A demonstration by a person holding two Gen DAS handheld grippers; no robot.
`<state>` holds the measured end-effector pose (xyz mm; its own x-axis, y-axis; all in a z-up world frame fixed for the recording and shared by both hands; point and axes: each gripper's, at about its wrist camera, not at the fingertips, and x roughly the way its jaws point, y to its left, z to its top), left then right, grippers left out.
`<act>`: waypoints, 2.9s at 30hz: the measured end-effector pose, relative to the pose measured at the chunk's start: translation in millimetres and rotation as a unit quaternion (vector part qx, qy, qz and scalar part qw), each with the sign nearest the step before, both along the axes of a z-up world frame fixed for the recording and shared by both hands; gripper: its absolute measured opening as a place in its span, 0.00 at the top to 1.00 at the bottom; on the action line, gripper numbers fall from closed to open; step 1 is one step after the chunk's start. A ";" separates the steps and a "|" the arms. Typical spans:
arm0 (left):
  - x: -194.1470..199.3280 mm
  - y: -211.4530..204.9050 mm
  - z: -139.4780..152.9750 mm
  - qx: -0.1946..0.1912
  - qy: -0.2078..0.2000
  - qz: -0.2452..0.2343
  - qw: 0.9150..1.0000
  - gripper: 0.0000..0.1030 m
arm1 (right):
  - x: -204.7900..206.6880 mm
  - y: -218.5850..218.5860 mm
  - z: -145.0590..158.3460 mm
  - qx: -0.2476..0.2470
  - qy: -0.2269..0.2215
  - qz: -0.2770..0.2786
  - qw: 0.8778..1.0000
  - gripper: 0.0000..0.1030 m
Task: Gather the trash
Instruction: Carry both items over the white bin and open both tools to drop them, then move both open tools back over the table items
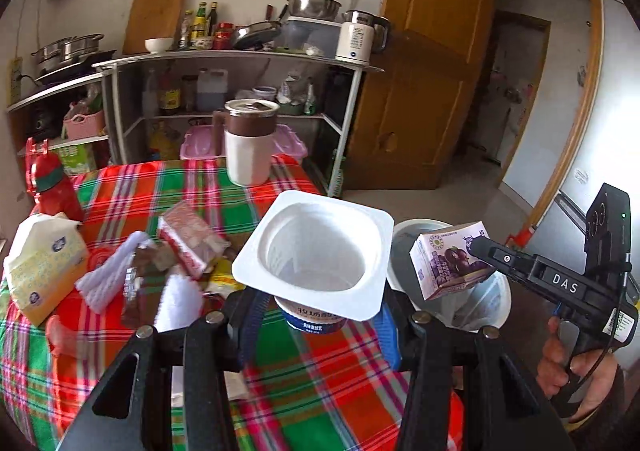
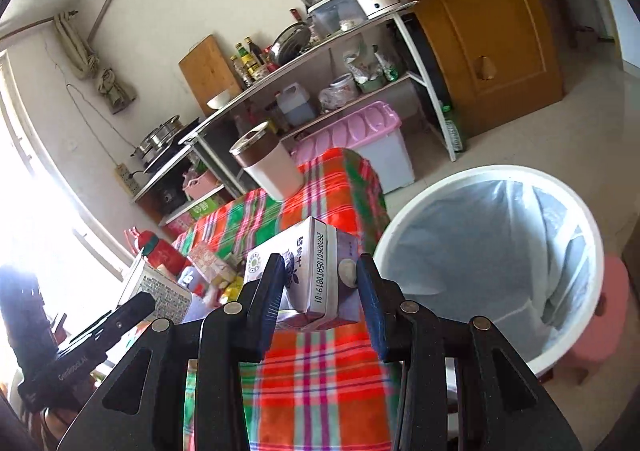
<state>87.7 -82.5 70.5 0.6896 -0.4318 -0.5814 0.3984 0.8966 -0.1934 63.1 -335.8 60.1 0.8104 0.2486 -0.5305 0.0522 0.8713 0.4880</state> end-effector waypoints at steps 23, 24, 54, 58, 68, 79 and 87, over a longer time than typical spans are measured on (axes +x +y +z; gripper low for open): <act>21.5 -171.8 -52.7 0.028 0.070 -0.147 0.986 0.51 | 0.2 -100.5 -47.8 -0.132 0.094 -0.131 0.978 0.62; 21.4 -173.9 -54.1 0.031 0.068 -0.148 0.986 0.49 | 1.3 -100.6 -49.1 -0.131 0.097 -0.133 0.978 0.62; -26.6 28.3 -25.5 0.022 0.009 0.046 0.999 0.29 | -7.2 29.6 -26.0 -0.099 0.025 0.021 0.995 0.44; -30.6 70.8 -26.8 0.021 0.014 0.086 0.996 0.27 | 0.0 67.9 -30.6 -0.101 0.022 0.073 0.992 0.44; -31.7 145.5 -49.9 0.015 0.040 0.164 0.986 0.27 | 11.9 157.8 -41.9 -0.106 0.016 0.220 0.970 0.44; -35.9 186.0 -69.5 0.002 0.061 0.192 0.979 0.27 | 25.0 217.0 -50.0 -0.156 -0.008 0.291 0.944 0.34; -29.5 203.2 -81.4 -0.003 0.079 0.207 0.975 0.27 | 29.2 218.8 -64.5 -0.146 0.023 0.289 0.946 0.34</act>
<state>58.2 120.6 -11.0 0.7080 -0.1401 -0.6922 -0.0317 0.9728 -0.2293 92.4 -117.0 -4.4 0.5583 0.4812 -0.6758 -0.4599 0.8575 0.2307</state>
